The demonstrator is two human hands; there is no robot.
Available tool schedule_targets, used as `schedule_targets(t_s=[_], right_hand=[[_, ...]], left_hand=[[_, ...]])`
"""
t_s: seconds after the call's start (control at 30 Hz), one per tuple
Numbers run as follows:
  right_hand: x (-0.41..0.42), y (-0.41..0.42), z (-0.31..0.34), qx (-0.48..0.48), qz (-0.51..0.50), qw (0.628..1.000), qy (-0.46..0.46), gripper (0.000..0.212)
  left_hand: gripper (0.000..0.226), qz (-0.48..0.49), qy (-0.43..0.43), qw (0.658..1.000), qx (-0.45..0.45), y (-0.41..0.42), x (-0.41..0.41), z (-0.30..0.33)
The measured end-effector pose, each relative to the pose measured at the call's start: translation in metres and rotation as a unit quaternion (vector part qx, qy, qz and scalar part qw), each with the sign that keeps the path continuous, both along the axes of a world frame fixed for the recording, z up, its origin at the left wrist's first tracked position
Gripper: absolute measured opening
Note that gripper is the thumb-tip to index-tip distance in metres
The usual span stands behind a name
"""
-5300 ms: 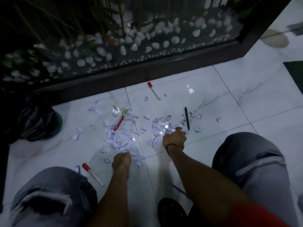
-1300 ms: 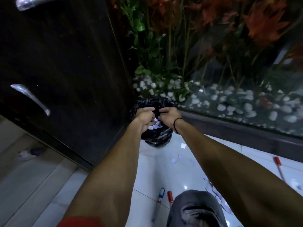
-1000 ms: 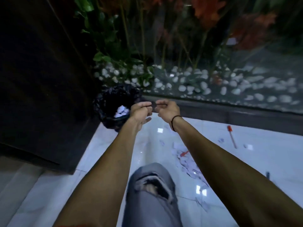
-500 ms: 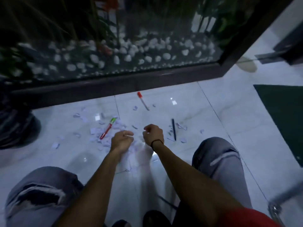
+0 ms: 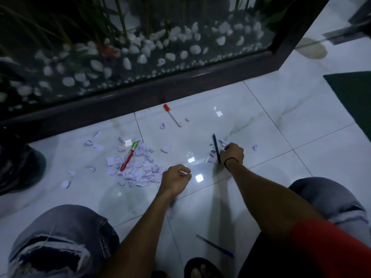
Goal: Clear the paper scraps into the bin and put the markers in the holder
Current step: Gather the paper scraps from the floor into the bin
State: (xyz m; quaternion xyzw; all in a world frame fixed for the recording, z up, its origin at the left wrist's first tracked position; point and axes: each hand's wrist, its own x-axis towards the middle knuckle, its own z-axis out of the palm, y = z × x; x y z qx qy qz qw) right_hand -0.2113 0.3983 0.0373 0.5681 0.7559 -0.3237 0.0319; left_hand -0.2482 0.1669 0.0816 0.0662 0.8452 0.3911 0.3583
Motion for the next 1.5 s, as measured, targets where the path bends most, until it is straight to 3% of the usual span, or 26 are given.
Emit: schedule_targets(t_s=[0.2,0.43,0.57,0.7,1.0,1.3,1.4,1.5], right_hand=[[-0.002,-0.003,-0.016,-0.035,0.018,0.999,-0.015,0.058],[-0.010,-0.008,-0.014,-0.018,0.061,0.998,0.002,0.066],[-0.010,-0.007,-0.013,-0.029,0.077,0.997,-0.004,0.050],[-0.030,-0.001,-0.002,-0.026,0.013,1.000,-0.003,0.031],[-0.108,0.008,0.013,-0.052,0.014,0.998,0.021,0.038],[-0.120,0.008,-0.007,-0.016,0.051,0.998,-0.014,0.032],[-0.132,0.007,-0.011,0.063,0.118,0.991,0.018,0.023],[-0.161,-0.005,-0.012,0.079,0.219,0.970,0.074,0.039]], left_hand=[[0.016,0.008,-0.004,1.000,-0.014,-0.012,0.004,0.000],[0.019,0.015,0.008,1.000,-0.015,-0.014,0.005,0.005],[0.018,0.008,0.010,1.000,-0.018,-0.015,0.006,0.008],[0.018,0.015,0.014,1.000,-0.014,-0.019,0.004,0.009],[0.017,0.025,0.014,0.999,-0.029,-0.035,0.003,-0.004],[0.015,0.036,0.045,0.997,-0.049,-0.074,-0.005,-0.017],[0.014,0.043,0.035,0.997,-0.049,-0.079,-0.010,-0.020],[0.012,0.047,0.049,0.997,-0.029,-0.084,-0.015,-0.023]])
